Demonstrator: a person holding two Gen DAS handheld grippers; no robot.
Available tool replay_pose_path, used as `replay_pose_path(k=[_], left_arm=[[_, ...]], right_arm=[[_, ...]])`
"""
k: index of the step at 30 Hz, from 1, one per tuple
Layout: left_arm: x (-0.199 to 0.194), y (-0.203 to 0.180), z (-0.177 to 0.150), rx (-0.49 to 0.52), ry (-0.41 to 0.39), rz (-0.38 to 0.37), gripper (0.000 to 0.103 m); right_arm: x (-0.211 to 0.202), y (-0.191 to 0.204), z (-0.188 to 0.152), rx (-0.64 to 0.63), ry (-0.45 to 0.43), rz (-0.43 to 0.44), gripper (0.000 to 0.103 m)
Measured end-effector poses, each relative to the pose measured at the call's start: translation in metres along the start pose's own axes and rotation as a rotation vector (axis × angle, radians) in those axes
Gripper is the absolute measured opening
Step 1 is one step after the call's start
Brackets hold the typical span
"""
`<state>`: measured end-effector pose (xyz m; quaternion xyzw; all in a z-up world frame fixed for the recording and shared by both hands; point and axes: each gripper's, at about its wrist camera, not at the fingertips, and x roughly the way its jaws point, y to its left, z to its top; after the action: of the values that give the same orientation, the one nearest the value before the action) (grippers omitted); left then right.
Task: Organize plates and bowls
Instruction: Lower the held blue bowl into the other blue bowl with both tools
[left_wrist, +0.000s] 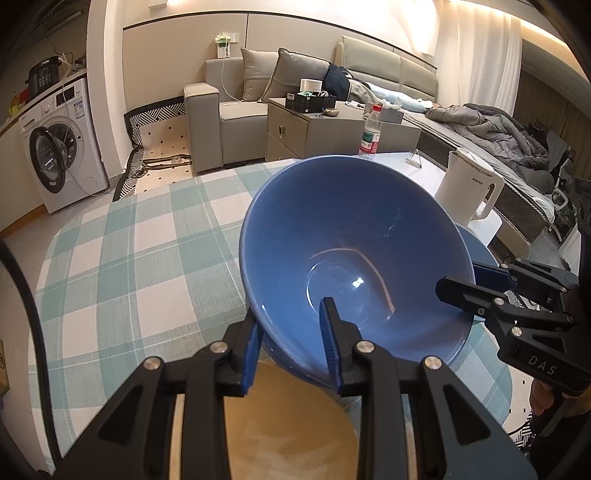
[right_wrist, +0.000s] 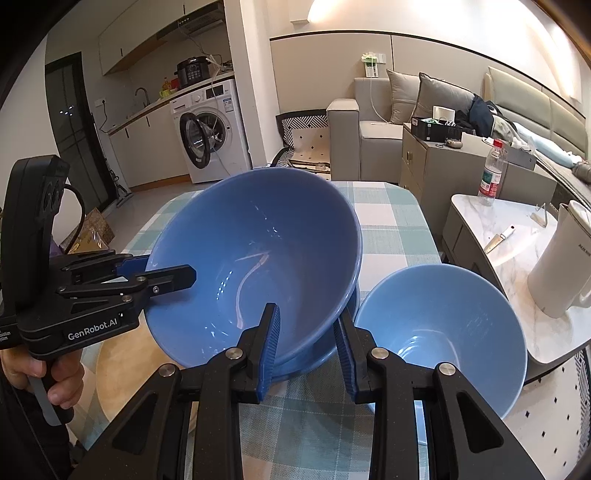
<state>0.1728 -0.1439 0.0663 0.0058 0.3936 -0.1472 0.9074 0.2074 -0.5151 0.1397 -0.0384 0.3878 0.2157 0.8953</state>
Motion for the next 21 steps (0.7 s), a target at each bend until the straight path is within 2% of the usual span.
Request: replay_pose_path(k=[21], left_arm=[[0.022,0.004,-0.008,-0.020,0.033,0.003,0.028]], right_arm=[[0.016,-0.007,-0.016,0.032,-0.017,-0.007,0.030]])
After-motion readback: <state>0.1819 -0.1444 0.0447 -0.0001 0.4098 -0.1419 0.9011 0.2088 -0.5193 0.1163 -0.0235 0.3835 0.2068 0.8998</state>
